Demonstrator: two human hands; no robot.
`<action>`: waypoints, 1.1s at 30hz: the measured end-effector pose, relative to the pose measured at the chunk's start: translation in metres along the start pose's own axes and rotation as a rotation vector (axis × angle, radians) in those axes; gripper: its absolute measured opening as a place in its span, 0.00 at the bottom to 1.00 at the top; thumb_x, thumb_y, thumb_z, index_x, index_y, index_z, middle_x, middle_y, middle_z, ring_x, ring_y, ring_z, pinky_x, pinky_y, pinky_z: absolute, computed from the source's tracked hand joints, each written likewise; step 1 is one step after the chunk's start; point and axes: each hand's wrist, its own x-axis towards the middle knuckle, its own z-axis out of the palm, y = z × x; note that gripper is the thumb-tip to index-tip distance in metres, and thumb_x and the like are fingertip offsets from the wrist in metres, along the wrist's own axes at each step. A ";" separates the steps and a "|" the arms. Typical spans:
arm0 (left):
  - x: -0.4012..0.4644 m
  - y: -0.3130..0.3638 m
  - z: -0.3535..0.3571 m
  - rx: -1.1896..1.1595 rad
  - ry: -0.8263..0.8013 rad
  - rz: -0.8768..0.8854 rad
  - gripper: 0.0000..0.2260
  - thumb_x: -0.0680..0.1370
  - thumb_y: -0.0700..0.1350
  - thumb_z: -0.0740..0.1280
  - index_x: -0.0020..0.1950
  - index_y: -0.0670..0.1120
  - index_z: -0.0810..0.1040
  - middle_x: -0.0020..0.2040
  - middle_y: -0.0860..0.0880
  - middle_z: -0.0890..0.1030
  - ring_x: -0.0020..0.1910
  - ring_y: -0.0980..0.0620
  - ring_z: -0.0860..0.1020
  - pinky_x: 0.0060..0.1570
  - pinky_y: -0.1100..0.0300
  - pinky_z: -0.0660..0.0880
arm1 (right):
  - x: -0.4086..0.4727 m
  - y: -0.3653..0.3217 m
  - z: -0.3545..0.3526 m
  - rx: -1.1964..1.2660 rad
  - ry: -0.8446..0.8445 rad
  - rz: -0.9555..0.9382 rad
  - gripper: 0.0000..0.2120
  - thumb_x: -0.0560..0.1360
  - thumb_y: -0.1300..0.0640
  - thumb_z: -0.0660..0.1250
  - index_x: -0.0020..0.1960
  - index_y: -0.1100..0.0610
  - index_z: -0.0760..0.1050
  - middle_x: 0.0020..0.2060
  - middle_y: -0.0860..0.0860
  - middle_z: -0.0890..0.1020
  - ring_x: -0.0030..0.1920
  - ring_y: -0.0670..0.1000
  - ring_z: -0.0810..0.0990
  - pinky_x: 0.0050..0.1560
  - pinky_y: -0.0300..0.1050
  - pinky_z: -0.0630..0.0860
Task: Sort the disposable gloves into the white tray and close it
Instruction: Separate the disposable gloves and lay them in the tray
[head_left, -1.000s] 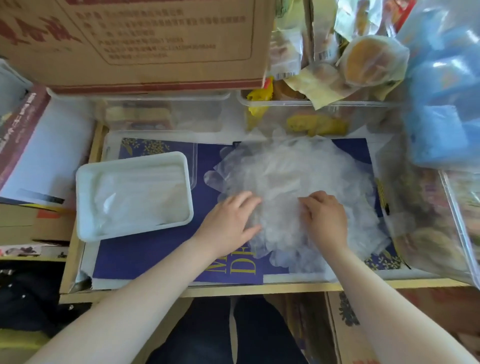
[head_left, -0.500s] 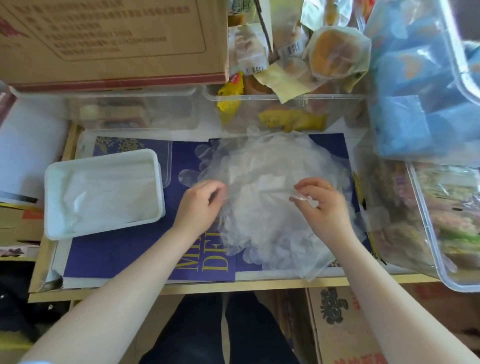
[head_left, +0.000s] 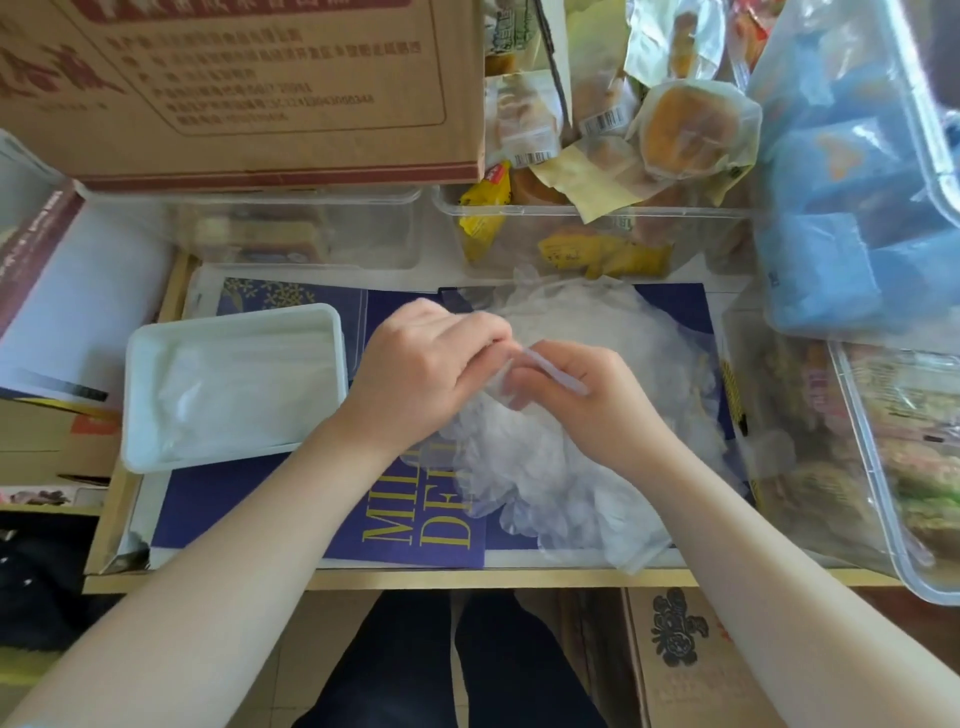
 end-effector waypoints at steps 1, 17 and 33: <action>-0.001 0.001 -0.005 -0.060 -0.020 -0.100 0.22 0.81 0.54 0.55 0.44 0.40 0.79 0.29 0.50 0.77 0.32 0.53 0.71 0.40 0.61 0.67 | 0.000 -0.002 0.002 0.162 0.003 0.061 0.08 0.76 0.65 0.63 0.39 0.63 0.77 0.32 0.53 0.82 0.32 0.49 0.78 0.35 0.40 0.72; -0.056 -0.010 -0.010 -1.248 0.244 -1.304 0.05 0.76 0.39 0.63 0.42 0.48 0.73 0.35 0.52 0.83 0.37 0.56 0.83 0.36 0.67 0.77 | -0.007 0.004 0.034 1.144 0.154 0.355 0.07 0.78 0.63 0.58 0.43 0.54 0.69 0.45 0.52 0.84 0.41 0.49 0.83 0.44 0.39 0.78; -0.092 -0.059 -0.049 -0.194 -0.015 -0.991 0.03 0.76 0.45 0.67 0.48 0.47 0.77 0.45 0.49 0.83 0.45 0.51 0.81 0.46 0.59 0.76 | 0.007 0.086 0.064 -0.839 -0.099 0.215 0.27 0.76 0.41 0.59 0.72 0.48 0.63 0.74 0.53 0.61 0.71 0.60 0.59 0.64 0.53 0.61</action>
